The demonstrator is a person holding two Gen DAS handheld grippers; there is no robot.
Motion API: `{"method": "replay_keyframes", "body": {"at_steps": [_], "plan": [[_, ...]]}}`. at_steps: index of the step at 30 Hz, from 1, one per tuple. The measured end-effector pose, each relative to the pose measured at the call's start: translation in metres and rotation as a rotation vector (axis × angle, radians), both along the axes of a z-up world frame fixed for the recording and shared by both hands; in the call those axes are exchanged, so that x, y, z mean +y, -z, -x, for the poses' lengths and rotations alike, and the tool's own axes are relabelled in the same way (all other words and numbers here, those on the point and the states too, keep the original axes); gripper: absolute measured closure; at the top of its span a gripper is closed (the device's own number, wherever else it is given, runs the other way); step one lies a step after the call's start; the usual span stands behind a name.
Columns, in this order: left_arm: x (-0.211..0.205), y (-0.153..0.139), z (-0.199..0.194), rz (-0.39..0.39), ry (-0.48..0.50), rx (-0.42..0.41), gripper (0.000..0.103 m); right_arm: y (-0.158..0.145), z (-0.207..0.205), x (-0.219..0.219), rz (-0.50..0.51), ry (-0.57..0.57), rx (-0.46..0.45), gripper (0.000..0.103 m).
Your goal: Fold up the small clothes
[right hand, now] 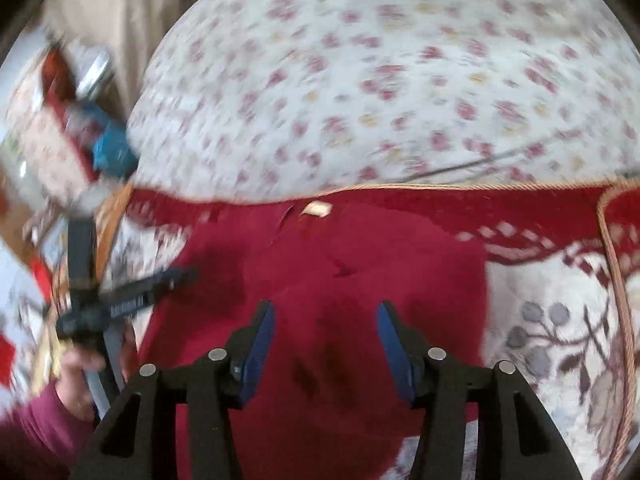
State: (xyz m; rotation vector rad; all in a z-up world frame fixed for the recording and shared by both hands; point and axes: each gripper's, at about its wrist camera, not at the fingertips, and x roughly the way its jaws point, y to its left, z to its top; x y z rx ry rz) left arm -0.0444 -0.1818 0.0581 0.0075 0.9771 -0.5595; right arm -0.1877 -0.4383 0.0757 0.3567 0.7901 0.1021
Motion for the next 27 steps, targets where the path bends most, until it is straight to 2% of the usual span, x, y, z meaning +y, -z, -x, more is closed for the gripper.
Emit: {"method": "replay_keyframes", "body": {"at_steps": [4, 5, 7, 10, 11, 13, 19, 24, 27], "plan": [[-0.042, 0.029, -0.018, -0.052, 0.037, 0.112, 0.031, 0.001, -0.004, -0.019, 0.005, 0.079, 0.035, 0.052], [-0.046, 0.032, -0.020, -0.061, 0.027, 0.109, 0.034, 0.001, -0.001, -0.027, 0.000, 0.099, 0.033, 0.052], [-0.055, 0.030, -0.021, -0.072, 0.025, 0.075, 0.079, 0.000, -0.004, -0.033, -0.022, 0.119, 0.028, 0.052], [-0.061, 0.024, -0.022, -0.055, 0.038, 0.088, 0.088, -0.004, 0.000, -0.044, -0.039, 0.161, 0.004, 0.048], [-0.060, 0.020, -0.021, -0.043, 0.049, 0.083, 0.088, -0.006, 0.000, -0.047, -0.043, 0.168, -0.003, 0.042], [-0.054, 0.010, -0.017, -0.036, 0.054, 0.057, 0.088, -0.007, 0.002, -0.051, -0.053, 0.185, -0.012, 0.039], [-0.033, -0.009, -0.006, -0.019, 0.035, 0.009, 0.090, -0.006, 0.001, -0.055, -0.044, 0.215, -0.002, 0.039], [-0.003, -0.032, -0.018, 0.029, -0.068, -0.039, 0.091, 0.003, -0.002, -0.065, -0.048, 0.273, 0.035, 0.038], [0.032, -0.050, -0.024, 0.058, -0.153, -0.073, 0.091, 0.010, -0.003, -0.071, -0.062, 0.288, 0.065, 0.038]]}}
